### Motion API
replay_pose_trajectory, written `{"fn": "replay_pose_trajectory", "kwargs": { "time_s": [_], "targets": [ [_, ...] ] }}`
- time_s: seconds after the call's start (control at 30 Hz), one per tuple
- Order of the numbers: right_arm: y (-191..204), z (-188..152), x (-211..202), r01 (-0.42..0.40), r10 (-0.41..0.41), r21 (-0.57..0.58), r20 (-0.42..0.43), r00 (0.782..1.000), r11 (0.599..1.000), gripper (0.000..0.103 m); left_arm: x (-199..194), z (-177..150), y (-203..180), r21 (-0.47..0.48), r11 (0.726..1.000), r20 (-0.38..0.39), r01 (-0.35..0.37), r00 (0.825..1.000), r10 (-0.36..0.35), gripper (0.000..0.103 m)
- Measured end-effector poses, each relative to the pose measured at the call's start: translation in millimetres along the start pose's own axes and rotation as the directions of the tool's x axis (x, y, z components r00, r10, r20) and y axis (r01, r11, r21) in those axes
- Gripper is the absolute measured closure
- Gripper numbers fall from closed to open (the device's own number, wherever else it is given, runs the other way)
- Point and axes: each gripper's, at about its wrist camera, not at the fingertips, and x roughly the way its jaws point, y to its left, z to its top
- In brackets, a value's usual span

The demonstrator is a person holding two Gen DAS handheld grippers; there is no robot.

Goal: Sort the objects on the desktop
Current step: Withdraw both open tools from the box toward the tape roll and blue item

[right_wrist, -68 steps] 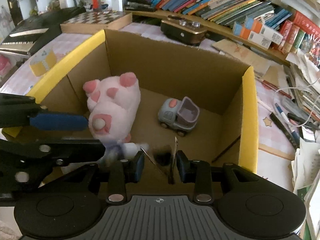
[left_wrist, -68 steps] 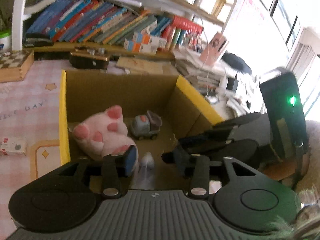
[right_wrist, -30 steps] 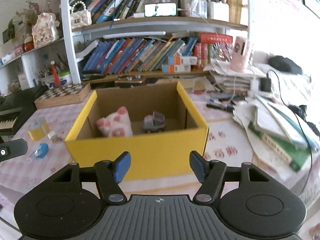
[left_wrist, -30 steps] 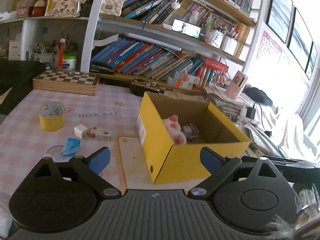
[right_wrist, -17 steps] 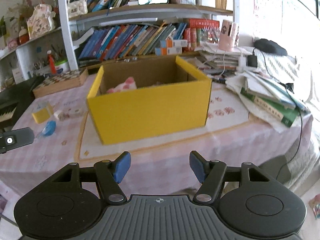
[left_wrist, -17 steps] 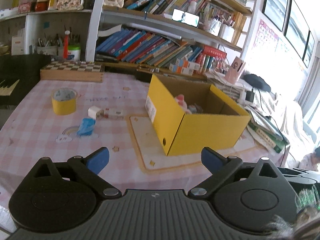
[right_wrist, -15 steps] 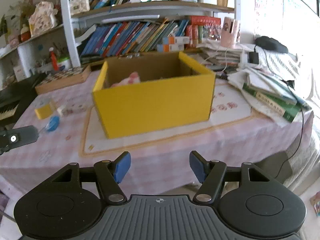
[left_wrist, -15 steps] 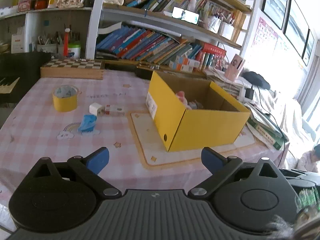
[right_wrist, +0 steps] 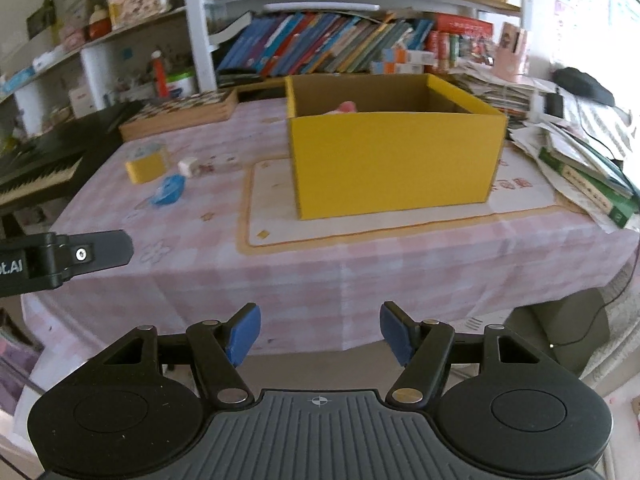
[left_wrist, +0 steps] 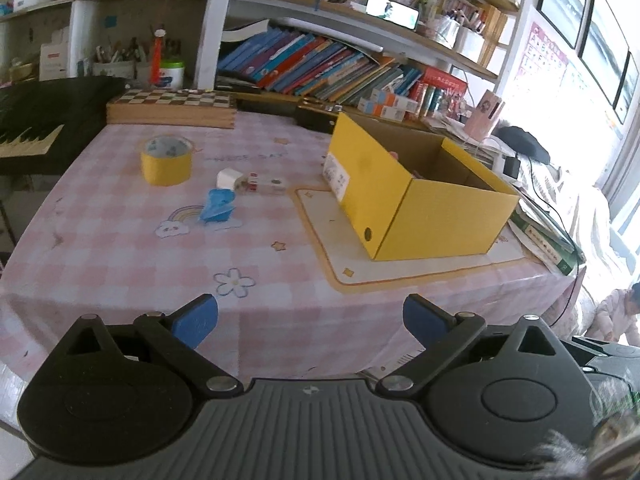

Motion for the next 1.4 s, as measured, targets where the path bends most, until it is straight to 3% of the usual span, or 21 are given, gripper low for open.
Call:
{"fn": "replay_pose_trajectory", "kwargs": {
  "time_s": [0.93, 1.4],
  "targets": [
    [86.0, 18.6, 16.7, -0.157, 0.159, -0.181, -0.003, 0.987, 0.971, 0.035, -33.4, 0.8, 65.5, -0.106, 0.986, 0.051, -0.128, 0.99, 0.134, 0.003],
    [102.0, 51.5, 66.4, -0.225, 0.223, -0.22, -0.035, 0.974, 0.949, 0.035, 5.8, 30.3, 89.7, -0.135, 0.972, 0.031, -0.192, 0.98, 0.197, 0.003]
  ]
}}
